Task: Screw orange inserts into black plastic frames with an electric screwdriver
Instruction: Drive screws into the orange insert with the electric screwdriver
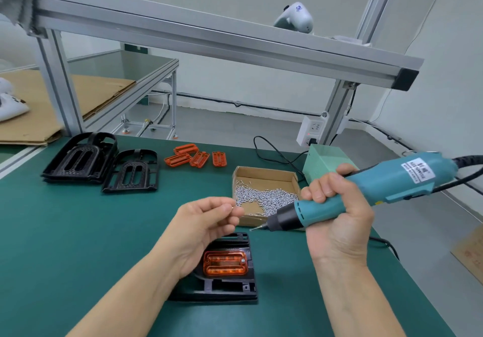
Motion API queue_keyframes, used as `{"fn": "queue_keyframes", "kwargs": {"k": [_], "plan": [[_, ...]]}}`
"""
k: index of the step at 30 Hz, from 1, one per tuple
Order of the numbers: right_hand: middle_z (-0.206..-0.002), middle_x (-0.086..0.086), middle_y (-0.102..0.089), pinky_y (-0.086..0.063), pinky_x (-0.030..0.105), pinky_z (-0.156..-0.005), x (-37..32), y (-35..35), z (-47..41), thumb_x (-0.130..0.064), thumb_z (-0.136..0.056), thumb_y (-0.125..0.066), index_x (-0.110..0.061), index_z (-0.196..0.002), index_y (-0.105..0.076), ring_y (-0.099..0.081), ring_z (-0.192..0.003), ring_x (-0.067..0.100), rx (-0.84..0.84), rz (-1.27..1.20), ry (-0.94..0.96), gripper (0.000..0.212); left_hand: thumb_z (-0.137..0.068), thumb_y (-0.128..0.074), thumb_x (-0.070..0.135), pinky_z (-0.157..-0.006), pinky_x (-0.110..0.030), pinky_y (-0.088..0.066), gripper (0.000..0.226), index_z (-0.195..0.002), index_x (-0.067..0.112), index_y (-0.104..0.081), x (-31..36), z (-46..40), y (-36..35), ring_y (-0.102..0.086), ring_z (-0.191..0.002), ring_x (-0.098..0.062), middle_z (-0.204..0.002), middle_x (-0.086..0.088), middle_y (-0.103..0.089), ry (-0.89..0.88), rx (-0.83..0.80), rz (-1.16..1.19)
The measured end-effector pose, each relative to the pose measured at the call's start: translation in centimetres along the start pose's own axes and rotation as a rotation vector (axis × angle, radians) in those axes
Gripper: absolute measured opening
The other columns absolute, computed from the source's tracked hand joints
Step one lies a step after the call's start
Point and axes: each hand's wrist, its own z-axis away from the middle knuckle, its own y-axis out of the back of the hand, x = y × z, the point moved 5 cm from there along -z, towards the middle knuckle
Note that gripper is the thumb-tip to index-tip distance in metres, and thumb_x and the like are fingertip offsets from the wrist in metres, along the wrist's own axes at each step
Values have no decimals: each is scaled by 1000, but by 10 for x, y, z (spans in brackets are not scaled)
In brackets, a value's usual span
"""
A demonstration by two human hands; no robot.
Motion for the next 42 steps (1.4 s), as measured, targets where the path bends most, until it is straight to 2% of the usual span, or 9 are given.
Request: {"fn": "queue_keyframes", "kwargs": {"k": [3, 8, 13, 23, 34, 42], "plan": [[-55, -7, -35, -40, 20, -50, 0, -12, 4, -4, -71, -52, -23, -76, -52, -36, -46, 9, -29, -48, -8, 20, -71, -65, 10, -52, -21, -54, 12, -82, 5, -69, -9, 18, 4, -64, -61, -12, -79, -11, -70, 58, -3, 146], [-55, -7, -36, -39, 21, -50, 3, -29, 11, -3, -71, -50, -22, -78, -52, -35, -46, 9, -70, -84, -14, 21, -71, -66, 7, -50, -20, -54, 10, -72, 8, -75, -14, 32, 4, -61, -58, -12, -72, -9, -65, 106, -28, 315], [-55, -7, -37, -39, 21, -51, 5, -37, 14, -3, -72, -49, -22, -77, -52, -35, -46, 9, -87, -85, -7, 20, -71, -66, 5, -52, -20, -54, 10, -73, 7, -75, -14, 41, 3, -62, -58, -12, -75, -11, -66, 129, -85, 388], [-55, -6, -37, -40, 21, -51, 7, -43, 18, -2, -73, -48, -21, -78, -52, -36, -46, 9, -111, -56, 1, 20, -72, -66, 6, -53, -20, -55, 9, -74, 7, -75, -12, 45, 0, -61, -59, -12, -75, -11, -66, 112, -109, 403], [-54, -6, -36, -39, 21, -50, 14, -48, 24, -1, -73, -48, -20, -77, -52, -36, -45, 10, -133, -2, 50, 20, -72, -65, 6, -49, -20, -53, 8, -78, 4, -70, -17, 47, 3, -56, -54, -11, -71, -12, -63, 32, 17, 374], [-52, -8, -35, -37, 21, -47, 15, -46, 20, -3, -74, -46, -21, -78, -51, -35, -43, 8, -147, -4, 44, 19, -72, -66, 9, -52, -21, -52, 9, -74, 6, -74, -15, 47, 3, -57, -56, -13, -72, -14, -64, -48, -13, 245]]}}
